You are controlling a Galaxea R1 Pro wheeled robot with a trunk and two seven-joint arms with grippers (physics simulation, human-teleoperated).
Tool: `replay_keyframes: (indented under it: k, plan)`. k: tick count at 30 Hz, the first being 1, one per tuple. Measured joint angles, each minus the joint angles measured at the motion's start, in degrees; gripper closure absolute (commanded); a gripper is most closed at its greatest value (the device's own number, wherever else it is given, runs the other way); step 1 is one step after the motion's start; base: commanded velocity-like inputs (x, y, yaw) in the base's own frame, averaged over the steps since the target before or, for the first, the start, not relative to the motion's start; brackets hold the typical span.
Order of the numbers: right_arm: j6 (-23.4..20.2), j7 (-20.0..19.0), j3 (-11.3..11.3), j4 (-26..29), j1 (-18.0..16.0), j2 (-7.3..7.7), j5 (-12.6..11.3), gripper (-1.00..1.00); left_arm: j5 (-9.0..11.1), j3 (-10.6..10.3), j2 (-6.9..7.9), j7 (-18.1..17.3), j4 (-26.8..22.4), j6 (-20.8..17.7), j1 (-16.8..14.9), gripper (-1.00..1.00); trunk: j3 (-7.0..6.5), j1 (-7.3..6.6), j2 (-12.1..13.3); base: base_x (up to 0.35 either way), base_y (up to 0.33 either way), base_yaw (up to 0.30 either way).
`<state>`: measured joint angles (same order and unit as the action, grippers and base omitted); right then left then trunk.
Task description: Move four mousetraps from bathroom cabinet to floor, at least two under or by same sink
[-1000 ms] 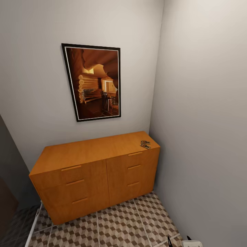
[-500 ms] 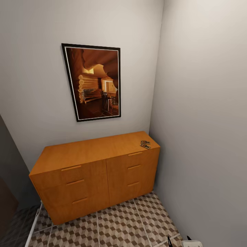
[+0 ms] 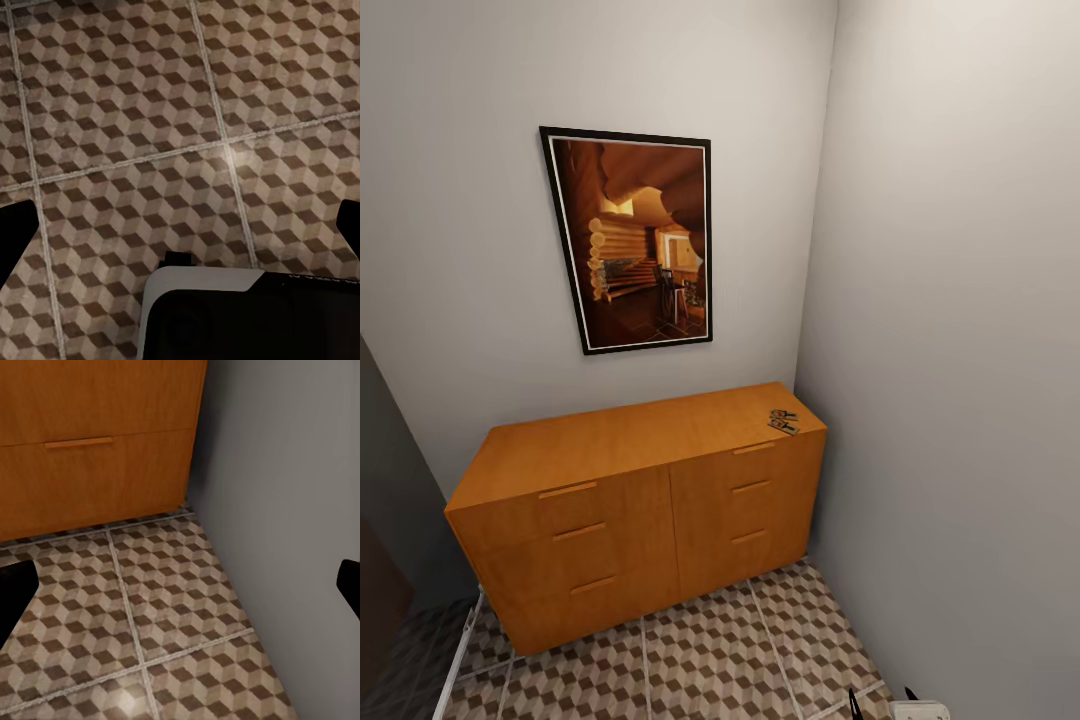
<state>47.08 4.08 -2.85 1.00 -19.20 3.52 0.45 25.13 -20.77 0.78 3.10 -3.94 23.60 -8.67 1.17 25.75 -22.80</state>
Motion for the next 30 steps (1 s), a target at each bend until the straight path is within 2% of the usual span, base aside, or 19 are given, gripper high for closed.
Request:
replay_keyframes:
  k: [18, 23, 28, 29, 30]
  plan:
    - [0.1, -0.1, 0.0, 0.2, 0.0, 0.03, 0.2, -1.00, -0.1, 0.0, 0.06, 0.1, 0.0, 0.0, 0.0, -1.00, 0.00, 0.00, 0.0, 0.000, 0.000, 0.000]
    - [-0.8, 0.1, 0.1, 1.9, 0.0, 0.21, 0.3, -1.00, -0.1, 0.0, 0.01, 0.1, 0.0, 0.0, 0.0, -1.00, 0.00, 0.00, 0.0, 0.000, 0.000, 0.000]
    - [-6.7, 0.2, 0.1, 7.5, 0.0, 0.36, 0.4, -1.00, -0.1, 0.0, 0.01, 0.1, 0.0, 0.0, 0.0, -1.00, 0.00, 0.00, 0.0, 0.000, 0.000, 0.000]
    - [-10.0, 0.4, 0.1, 10.7, 0.0, 0.38, 0.4, -1.00, -0.1, 0.0, 0.02, 0.1, 0.0, 0.0, 0.0, -1.00, -0.01, 0.00, 0.0, 0.000, 0.000, 0.000]
    - [-15.5, 0.9, 0.0, 15.9, 0.0, 0.39, 0.4, -1.00, -0.1, 0.0, 0.05, 0.1, 0.0, 0.0, 0.0, -1.00, -0.02, 0.00, 0.0, 0.000, 0.000, 0.000]
